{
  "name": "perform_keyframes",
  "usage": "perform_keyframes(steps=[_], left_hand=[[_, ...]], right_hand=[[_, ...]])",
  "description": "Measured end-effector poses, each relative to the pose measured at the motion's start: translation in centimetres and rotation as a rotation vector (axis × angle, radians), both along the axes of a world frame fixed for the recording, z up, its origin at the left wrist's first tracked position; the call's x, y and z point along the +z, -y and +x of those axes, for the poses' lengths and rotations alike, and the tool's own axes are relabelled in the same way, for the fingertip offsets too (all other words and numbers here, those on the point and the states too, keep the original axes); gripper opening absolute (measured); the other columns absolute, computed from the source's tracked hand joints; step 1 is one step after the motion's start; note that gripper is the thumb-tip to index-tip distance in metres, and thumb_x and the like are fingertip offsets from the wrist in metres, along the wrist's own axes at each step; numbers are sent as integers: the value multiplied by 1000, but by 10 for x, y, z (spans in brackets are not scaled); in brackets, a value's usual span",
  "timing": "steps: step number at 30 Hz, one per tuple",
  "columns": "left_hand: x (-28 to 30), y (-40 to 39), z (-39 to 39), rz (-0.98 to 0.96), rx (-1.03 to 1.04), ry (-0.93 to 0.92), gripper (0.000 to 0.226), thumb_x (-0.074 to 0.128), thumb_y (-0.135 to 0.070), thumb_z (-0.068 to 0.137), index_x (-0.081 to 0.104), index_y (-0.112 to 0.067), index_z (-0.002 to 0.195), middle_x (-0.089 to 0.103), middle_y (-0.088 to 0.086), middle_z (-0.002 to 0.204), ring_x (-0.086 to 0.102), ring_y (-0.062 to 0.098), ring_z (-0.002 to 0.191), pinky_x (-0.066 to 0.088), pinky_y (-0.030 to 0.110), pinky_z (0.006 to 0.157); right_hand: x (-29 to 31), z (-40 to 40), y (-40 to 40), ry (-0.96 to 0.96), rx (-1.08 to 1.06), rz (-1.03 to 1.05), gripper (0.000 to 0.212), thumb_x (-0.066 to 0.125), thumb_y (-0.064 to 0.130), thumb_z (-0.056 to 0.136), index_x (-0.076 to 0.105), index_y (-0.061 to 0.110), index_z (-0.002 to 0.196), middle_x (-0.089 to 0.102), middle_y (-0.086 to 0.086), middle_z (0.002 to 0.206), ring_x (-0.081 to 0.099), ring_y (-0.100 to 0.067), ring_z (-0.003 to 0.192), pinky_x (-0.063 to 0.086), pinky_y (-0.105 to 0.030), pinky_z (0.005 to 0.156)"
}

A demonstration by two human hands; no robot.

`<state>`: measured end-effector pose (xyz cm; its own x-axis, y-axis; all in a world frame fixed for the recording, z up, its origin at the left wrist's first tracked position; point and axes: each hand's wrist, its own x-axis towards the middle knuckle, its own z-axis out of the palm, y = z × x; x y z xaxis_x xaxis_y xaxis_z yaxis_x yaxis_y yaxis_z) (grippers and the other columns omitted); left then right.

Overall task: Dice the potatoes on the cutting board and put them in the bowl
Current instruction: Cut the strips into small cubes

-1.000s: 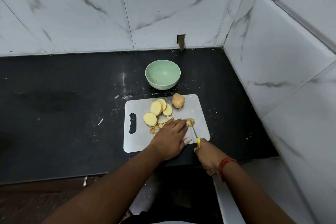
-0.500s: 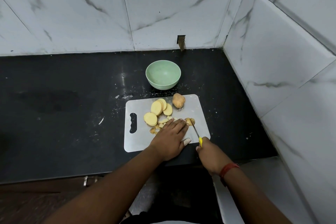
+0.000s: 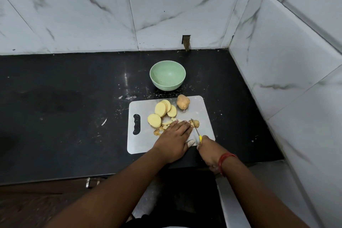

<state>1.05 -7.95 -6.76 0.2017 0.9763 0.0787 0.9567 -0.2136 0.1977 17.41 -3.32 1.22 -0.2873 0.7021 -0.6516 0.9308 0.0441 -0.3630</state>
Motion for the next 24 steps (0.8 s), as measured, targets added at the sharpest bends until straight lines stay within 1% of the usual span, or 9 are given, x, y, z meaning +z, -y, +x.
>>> perform_keyframes(steps=[3, 7, 9, 12, 13, 15, 19, 21, 24], left_hand=[[3, 0, 2, -5, 16, 1, 70, 18, -51, 103, 42, -9, 154, 42, 11, 158, 32, 26, 149, 11, 40, 126], [5, 1, 4, -11, 39, 14, 73, 15, -53, 103, 42, -9, 154, 42, 11, 157, 33, 27, 148, 9, 38, 125], [6, 1, 5, -8, 44, 20, 73, 15, -53, 103, 43, -9, 154, 42, 11, 157, 34, 27, 148, 6, 37, 125], [5, 2, 4, -20, 47, 9, 73, 15, -54, 103, 41, -10, 155, 39, 10, 159, 30, 26, 150, 4, 36, 125], [4, 2, 4, -21, 44, 10, 72, 15, -54, 103, 40, -10, 155, 38, 9, 160, 28, 25, 151, 3, 36, 125], [3, 3, 1, -25, 29, 16, 71, 17, -54, 104, 39, -10, 156, 36, 9, 161, 26, 24, 152, 2, 36, 126], [2, 2, -5, -38, 5, 20, 71, 19, -53, 104, 38, -8, 156, 36, 11, 162, 27, 25, 151, 8, 39, 128], [1, 2, -5, -49, 10, 27, 71, 19, -53, 104, 38, -8, 156, 37, 11, 161, 28, 25, 151, 11, 40, 127], [0, 3, -4, -51, 12, 29, 70, 21, -52, 104, 41, -7, 154, 39, 12, 159, 31, 26, 150, 14, 41, 127]], right_hand=[[-2, 1, 2, -16, -7, -7, 15, 41, 27, 99, 40, 14, 107, 54, -9, 91, 55, -21, 77, 40, -30, 54], [-3, 5, 13, 2, 7, -6, 14, 40, 28, 102, 39, 14, 103, 51, -7, 83, 50, -16, 70, 38, -28, 54], [-7, 10, 19, 19, 24, 9, 14, 41, 26, 102, 41, 12, 106, 51, -5, 81, 50, -16, 70, 40, -29, 62], [-9, 20, 25, 3, 39, 20, 21, 41, 22, 102, 43, 8, 118, 52, -4, 90, 51, -19, 80, 41, -31, 73], [-7, 23, 26, -2, 40, 16, 21, 41, 21, 102, 43, 7, 118, 53, -5, 90, 52, -18, 79, 41, -31, 73], [-1, 28, 30, -2, 39, 13, 17, 42, 24, 102, 44, 10, 111, 54, -4, 84, 53, -15, 73, 43, -31, 69], [8, 27, 33, -113, -33, 66, 16, 40, 26, 103, 43, 12, 110, 60, -9, 94, 58, -18, 81, 42, -30, 68], [11, 21, 31, -134, -35, 96, 15, 39, 26, 102, 42, 12, 108, 59, -9, 93, 57, -19, 80, 41, -30, 66], [12, 11, 24, -108, -7, 123, 13, 39, 23, 102, 40, 11, 107, 55, -6, 89, 55, -19, 81, 38, -30, 67]])
